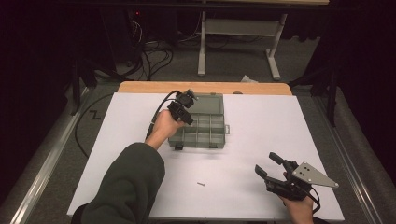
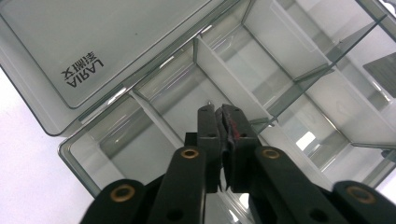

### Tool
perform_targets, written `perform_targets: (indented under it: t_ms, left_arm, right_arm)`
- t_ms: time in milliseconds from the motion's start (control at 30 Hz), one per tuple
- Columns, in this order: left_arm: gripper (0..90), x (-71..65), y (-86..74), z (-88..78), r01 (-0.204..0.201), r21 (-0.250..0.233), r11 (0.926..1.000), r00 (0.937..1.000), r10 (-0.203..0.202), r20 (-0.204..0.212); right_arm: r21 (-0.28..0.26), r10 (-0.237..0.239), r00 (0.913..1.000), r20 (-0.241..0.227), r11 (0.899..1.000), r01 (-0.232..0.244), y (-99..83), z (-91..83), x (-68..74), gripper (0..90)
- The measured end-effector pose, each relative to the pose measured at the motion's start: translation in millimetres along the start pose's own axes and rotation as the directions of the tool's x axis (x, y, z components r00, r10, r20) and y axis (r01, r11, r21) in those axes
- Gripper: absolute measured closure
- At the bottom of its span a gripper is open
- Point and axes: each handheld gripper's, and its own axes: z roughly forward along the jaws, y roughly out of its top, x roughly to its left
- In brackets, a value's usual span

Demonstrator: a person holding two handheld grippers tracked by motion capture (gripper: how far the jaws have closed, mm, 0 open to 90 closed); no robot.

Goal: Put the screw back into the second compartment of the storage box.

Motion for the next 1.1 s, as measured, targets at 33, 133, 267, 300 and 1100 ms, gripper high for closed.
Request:
perform_targets:
  t_ms: [33, 133, 267, 300, 1100]
  left_arm:
    - [83.3, -0.2, 0.0, -0.5, -0.004, -0.001, 1.0000, 1.0000, 0.004, -0.002]
    - [80.7, -2.7, 0.3, -5.3, -0.012, -0.021, 0.9997, 0.9999, 0.012, -0.004]
    - [74.3, -6.4, -0.4, -12.5, -0.023, -0.044, 0.9988, 0.9997, 0.023, -0.010]
    - [73.0, -7.7, -1.2, -14.9, -0.027, -0.049, 0.9985, 0.9996, 0.026, -0.012]
    - [48.4, -43.2, -17.1, -52.4, -0.134, -0.109, 0.9849, 0.9907, 0.131, -0.037]
  right_arm:
    - [0.001, 0.000, 1.0000, 0.000, 1.000, 0.000, 0.0, -0.1, 0.4, 30.6]
    - [-0.005, 0.001, 1.0000, 0.000, 1.000, -0.001, 0.1, -0.4, 0.5, 30.6]
    - [0.005, 0.006, 1.0000, -0.001, 1.000, -0.006, -0.3, 0.4, -0.2, 30.6]
    - [0.004, 0.006, 1.0000, -0.001, 1.000, -0.006, -0.3, 0.5, -0.2, 30.5]
    - [-0.002, 0.027, 0.9996, 0.003, 1.000, -0.027, -1.1, 0.4, -3.4, 30.4]
